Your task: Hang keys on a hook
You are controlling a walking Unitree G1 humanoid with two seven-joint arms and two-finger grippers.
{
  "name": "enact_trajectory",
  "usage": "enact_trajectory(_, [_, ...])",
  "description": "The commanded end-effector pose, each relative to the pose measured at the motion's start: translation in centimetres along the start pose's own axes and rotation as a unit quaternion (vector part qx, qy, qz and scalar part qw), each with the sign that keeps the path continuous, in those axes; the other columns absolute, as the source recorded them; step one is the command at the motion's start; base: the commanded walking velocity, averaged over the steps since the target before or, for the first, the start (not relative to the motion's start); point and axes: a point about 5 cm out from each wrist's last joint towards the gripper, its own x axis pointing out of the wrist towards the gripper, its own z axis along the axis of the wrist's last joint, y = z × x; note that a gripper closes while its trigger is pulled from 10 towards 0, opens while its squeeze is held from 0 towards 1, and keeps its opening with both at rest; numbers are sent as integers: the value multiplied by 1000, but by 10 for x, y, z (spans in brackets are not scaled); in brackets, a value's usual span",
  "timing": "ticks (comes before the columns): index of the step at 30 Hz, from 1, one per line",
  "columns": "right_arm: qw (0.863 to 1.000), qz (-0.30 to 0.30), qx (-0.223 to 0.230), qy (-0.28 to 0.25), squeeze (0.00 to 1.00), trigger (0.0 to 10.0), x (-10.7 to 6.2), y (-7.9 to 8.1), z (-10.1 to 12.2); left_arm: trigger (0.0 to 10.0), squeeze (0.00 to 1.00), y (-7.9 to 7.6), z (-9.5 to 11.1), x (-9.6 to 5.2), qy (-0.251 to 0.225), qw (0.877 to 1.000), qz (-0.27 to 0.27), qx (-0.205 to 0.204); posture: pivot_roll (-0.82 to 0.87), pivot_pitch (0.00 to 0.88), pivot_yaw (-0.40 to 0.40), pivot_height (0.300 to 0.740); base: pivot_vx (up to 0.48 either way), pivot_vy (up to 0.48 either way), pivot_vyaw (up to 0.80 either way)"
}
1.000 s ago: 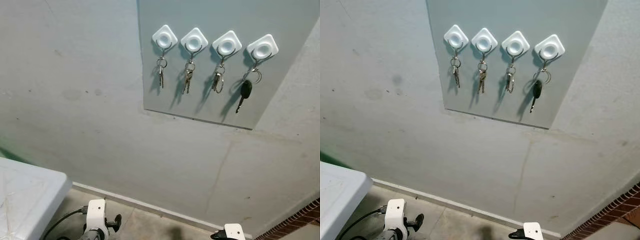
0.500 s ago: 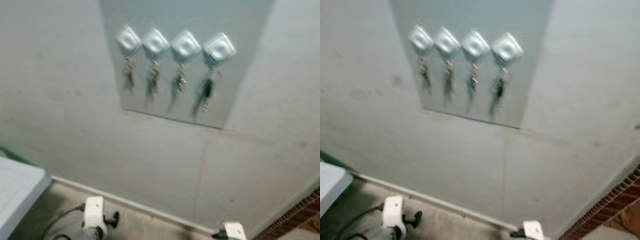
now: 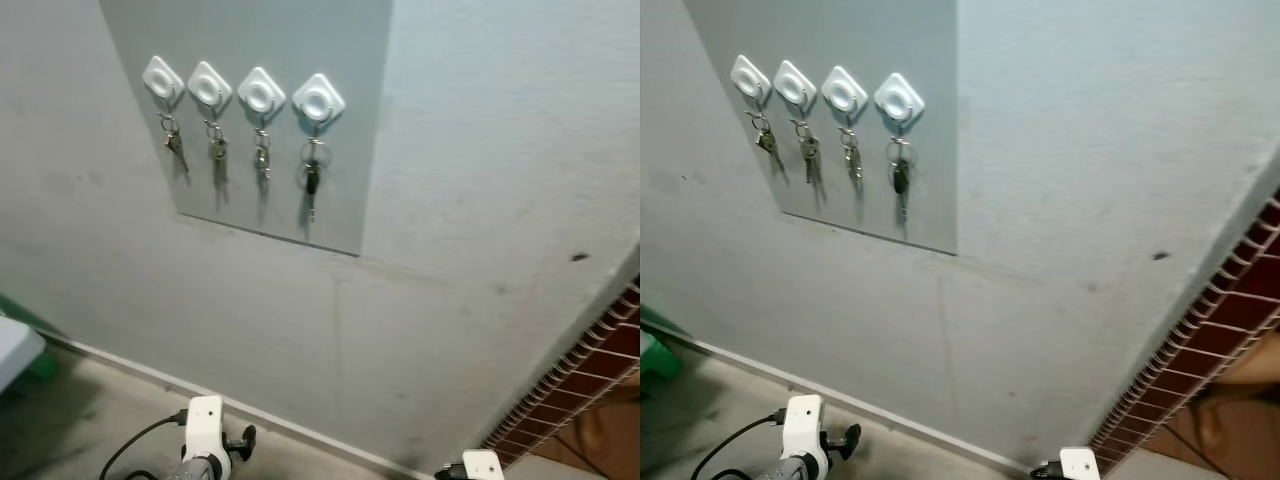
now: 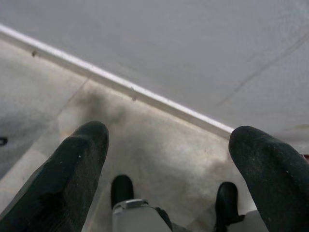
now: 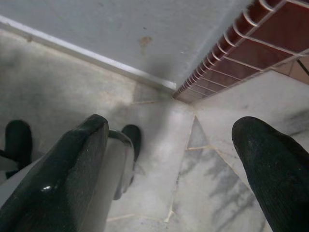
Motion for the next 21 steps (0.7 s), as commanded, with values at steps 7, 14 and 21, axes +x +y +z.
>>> enact_trajectory(7, [1000,8,-6,3,0,10000,2,10,1,10000,0,14,1,-2,0,1000,21,-3,-35,0,27,732,0,0,0])
enact_trajectory(14, [1000,2,-11,8,0,10000,2,9,0,10000,0,14,1,-2,1,1000,23,-9,-33,0,27,732,0,0,0])
enact_trajectory(21, [1000,-3,-12,13,0,10000,2,9,0,10000,0,14,0,-2,4,1000,23,-18,-34,0,27,732,0,175,0])
